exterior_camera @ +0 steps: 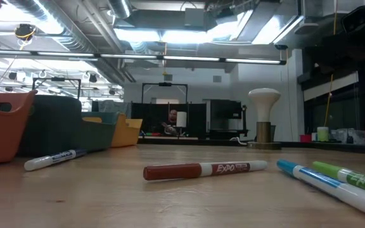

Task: Pick & Place Markers
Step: Put the pink marker pen into the orange bin, then put the blue marker pen into the orange bin

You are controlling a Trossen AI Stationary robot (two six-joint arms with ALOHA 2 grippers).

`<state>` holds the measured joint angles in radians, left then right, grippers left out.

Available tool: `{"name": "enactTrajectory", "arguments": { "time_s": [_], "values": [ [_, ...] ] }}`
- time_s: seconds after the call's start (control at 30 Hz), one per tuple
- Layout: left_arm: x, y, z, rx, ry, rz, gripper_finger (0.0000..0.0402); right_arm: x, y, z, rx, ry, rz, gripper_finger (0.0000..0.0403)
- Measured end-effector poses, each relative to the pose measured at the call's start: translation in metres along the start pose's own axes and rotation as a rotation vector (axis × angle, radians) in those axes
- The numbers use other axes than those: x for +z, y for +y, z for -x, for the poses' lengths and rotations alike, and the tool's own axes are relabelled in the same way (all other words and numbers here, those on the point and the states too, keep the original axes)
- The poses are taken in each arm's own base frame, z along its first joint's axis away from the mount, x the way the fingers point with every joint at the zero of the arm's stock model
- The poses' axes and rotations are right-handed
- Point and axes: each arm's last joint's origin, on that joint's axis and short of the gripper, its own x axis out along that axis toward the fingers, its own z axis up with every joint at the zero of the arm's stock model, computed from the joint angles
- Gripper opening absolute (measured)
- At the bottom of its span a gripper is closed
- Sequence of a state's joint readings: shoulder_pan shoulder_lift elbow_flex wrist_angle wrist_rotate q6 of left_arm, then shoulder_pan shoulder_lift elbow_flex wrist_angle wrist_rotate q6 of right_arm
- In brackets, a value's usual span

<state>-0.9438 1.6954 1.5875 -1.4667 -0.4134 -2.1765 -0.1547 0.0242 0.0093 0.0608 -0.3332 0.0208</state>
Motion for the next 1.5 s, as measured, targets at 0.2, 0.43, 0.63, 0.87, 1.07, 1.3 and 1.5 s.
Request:
{"name": "enactTrajectory", "arguments": {
  "time_s": [0.2,0.43,0.63,0.87,1.07,1.3,1.5],
  "values": [
    [-0.018,-0.002,-0.017,0.040,0.018,-0.016,0.0027,0.000,0.000,0.000,0.000,0.000,0.000,0.0170],
    [-0.037,-0.005,-0.040,0.134,-0.015,-0.063,0.0027,0.000,0.000,0.000,0.000,0.000,0.000,0.0170],
    [-0.044,-0.006,-0.061,0.237,-0.073,-0.094,0.0027,0.000,0.000,0.000,0.000,0.000,0.000,0.0170],
    [-0.038,-0.007,-0.071,0.322,-0.131,-0.122,0.0027,0.000,0.000,0.000,0.000,0.000,0.000,0.0170],
    [-0.035,-0.007,-0.071,0.330,-0.135,-0.147,0.0039,0.000,0.000,0.000,0.000,0.000,0.000,0.0170],
    [-0.035,-0.007,-0.071,0.329,-0.136,-0.157,0.0081,0.000,0.000,0.000,0.000,0.000,0.000,0.0170],
    [-0.035,-0.007,-0.071,0.329,-0.136,-0.158,0.0105,0.000,0.000,0.000,0.000,0.000,0.000,0.0170]
  ]
}}
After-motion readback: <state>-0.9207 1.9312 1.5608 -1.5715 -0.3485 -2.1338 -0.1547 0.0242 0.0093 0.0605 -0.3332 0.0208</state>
